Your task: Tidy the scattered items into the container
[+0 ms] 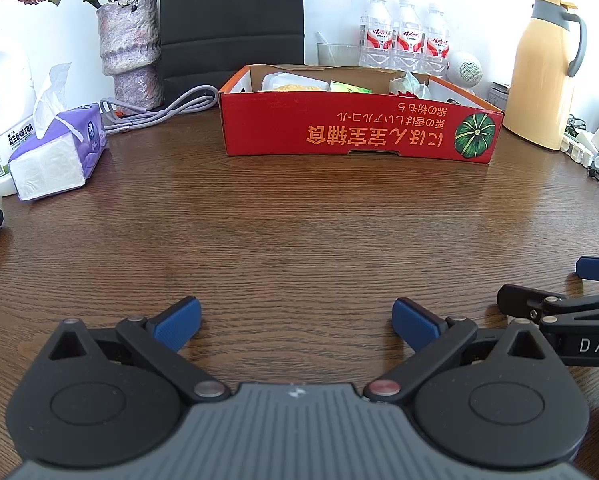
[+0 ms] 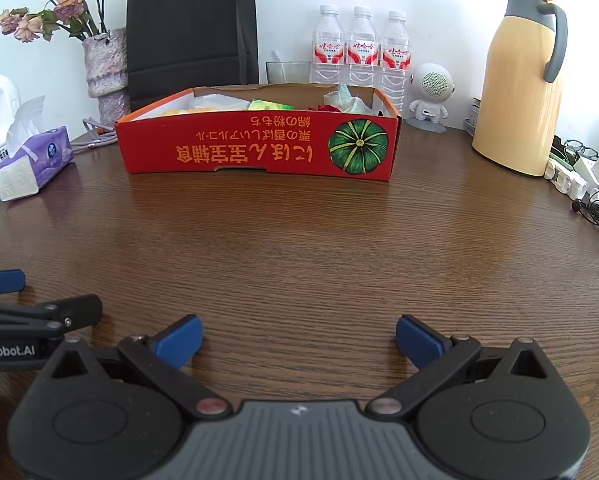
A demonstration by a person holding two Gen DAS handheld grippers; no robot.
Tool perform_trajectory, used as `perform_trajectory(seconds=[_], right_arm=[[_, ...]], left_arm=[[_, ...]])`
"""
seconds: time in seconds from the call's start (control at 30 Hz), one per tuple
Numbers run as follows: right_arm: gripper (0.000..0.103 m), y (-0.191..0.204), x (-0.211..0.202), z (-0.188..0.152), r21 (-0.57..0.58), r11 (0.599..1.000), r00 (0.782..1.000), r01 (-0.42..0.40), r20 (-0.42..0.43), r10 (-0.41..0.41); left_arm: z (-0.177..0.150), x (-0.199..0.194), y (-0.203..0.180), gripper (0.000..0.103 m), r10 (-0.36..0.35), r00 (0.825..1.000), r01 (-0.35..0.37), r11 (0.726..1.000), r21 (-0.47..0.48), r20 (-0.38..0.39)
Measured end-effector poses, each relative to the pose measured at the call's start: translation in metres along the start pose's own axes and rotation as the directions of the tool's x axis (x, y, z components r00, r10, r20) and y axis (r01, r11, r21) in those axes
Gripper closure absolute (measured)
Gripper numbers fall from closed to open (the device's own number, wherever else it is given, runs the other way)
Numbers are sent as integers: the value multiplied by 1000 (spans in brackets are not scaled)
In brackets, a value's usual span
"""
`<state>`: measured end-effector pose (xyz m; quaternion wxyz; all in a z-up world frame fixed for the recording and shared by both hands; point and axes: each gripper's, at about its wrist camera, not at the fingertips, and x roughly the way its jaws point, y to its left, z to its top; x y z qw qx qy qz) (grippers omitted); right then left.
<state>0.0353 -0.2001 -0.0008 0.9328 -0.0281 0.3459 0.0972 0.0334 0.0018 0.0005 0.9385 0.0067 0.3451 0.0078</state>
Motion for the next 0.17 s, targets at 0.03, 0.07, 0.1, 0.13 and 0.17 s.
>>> perform_trajectory(seconds=[0.03,0.07,0.1,0.13,0.17], right_arm=[[0,0,0,0,0,1000,1000,0,0,0],[0,0,0,0,1,1000,1000,0,0,0],[0,0,0,0,2,1000,1000,2,0,-2],[0,0,0,0,3,1000,1000,2,0,-2],[0,1,0,0,3,1000,1000,3,0,-3]], left_arm=[[0,0,0,0,0,1000,0,1000,0,0],[0,0,0,0,0,1000,0,1000,0,0],[0,0,0,0,0,1000,0,1000,0,0],[0,0,0,0,-2,1000,2,1000,-1,0],[0,0,0,0,-3,1000,3,1000,-1,0]])
